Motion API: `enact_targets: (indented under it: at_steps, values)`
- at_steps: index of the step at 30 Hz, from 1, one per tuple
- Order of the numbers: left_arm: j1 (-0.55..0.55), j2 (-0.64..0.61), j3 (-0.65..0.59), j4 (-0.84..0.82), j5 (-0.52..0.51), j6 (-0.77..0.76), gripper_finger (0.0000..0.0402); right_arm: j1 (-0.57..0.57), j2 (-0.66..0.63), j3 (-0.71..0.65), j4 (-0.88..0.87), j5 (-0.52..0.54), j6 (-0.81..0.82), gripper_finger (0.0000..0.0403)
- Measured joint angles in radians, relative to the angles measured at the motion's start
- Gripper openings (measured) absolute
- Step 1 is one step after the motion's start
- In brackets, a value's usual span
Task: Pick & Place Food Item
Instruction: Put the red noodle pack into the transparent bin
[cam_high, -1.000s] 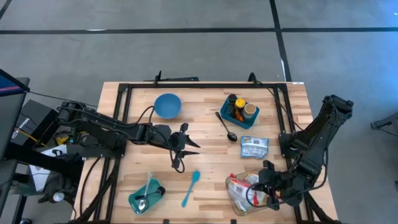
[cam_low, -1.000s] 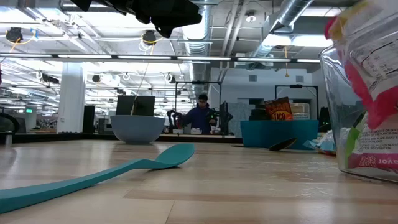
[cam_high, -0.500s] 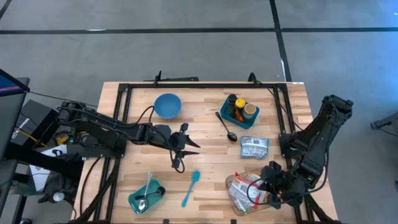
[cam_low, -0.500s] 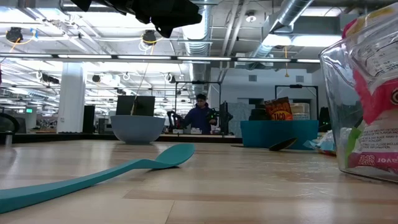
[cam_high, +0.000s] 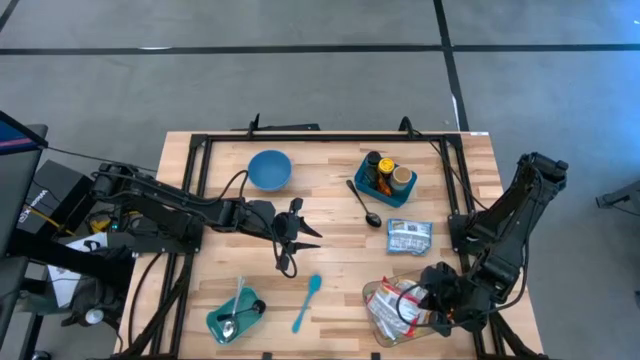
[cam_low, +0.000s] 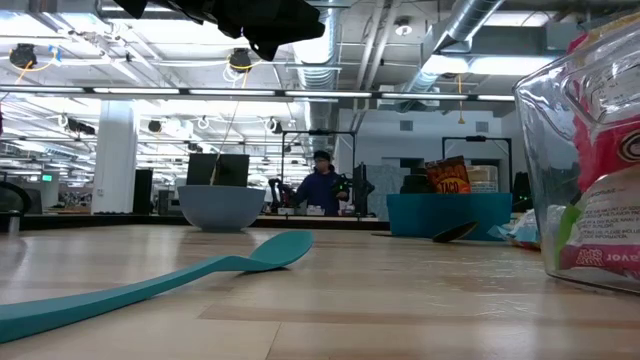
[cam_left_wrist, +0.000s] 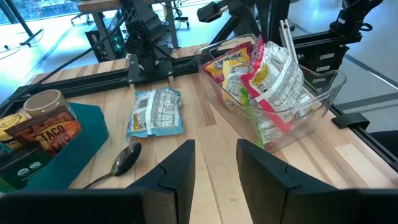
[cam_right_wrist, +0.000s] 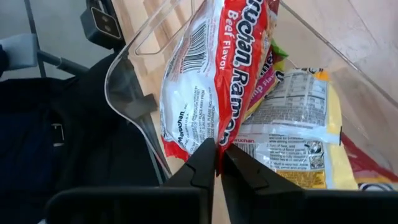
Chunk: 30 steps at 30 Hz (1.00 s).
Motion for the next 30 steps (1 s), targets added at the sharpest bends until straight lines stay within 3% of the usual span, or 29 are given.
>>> enact_targets:
  at_steps: [9, 30]
  values:
    - [0.0, 0.0, 0.0, 0.0, 0.0, 0.0, 0.0111, 0.002, 0.0, 0.0, 0.009, -0.055, 0.033, 0.0063]
    - [0.0, 0.0, 0.0, 0.0, 0.0, 0.0, 0.0111, 0.002, 0.025, 0.0, 0.154, -0.061, -0.049, 0.0066]
